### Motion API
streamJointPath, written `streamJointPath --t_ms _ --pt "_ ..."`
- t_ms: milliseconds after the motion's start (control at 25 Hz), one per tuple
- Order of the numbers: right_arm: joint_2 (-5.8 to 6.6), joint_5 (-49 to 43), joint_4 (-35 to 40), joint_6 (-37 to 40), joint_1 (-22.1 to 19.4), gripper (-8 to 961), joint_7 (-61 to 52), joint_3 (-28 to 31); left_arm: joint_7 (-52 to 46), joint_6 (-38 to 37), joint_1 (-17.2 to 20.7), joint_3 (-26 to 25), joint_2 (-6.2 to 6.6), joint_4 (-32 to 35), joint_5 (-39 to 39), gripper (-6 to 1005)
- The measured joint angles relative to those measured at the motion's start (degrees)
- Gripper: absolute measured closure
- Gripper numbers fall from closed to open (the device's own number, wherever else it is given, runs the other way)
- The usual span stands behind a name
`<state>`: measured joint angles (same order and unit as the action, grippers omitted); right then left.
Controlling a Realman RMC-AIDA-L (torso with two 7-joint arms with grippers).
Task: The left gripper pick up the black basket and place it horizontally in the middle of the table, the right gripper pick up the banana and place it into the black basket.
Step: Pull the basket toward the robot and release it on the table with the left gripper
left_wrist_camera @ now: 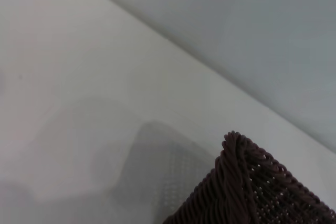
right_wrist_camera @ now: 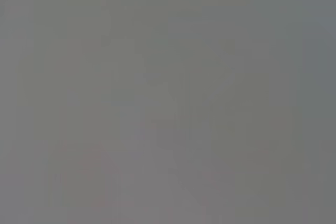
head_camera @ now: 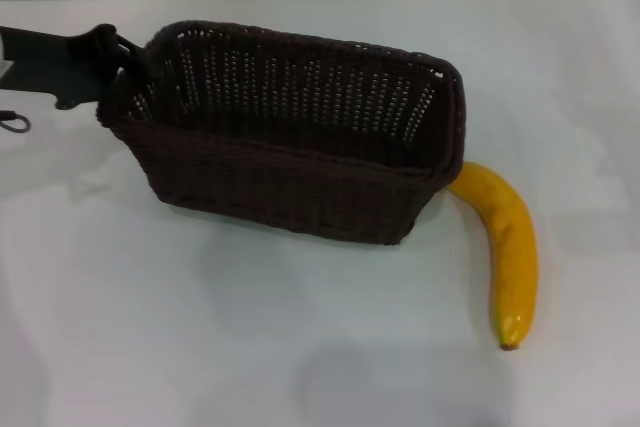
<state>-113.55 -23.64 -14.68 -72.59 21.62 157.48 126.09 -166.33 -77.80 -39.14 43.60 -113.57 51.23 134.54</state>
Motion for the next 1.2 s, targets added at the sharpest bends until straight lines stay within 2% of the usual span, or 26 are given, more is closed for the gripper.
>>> streamJointPath --t_ms 160,480,760,1200 --pt "0.15 0.0 -0.06 0.01 0.21 112 1.1 0.09 -1.62 0.04 -1.52 -0.01 0.51 -2.25 1.55 803" --pt "0.71 0.0 -0.11 1.07 0.63 112 1.16 0.21 -1.48 -1.36 -1.01 -0.09 1.2 -2.56 1.24 801" --pt "0.78 0.0 -0.19 2.16 1.11 112 1.24 0.21 -1.46 -1.96 -0.74 -1.21 1.9 -5.42 -0.6 799" --pt "0.75 0.0 -0.19 2.29 0.81 112 1.34 0.21 -1.14 -4.17 -1.35 -1.12 2.91 -8.57 -1.92 347"
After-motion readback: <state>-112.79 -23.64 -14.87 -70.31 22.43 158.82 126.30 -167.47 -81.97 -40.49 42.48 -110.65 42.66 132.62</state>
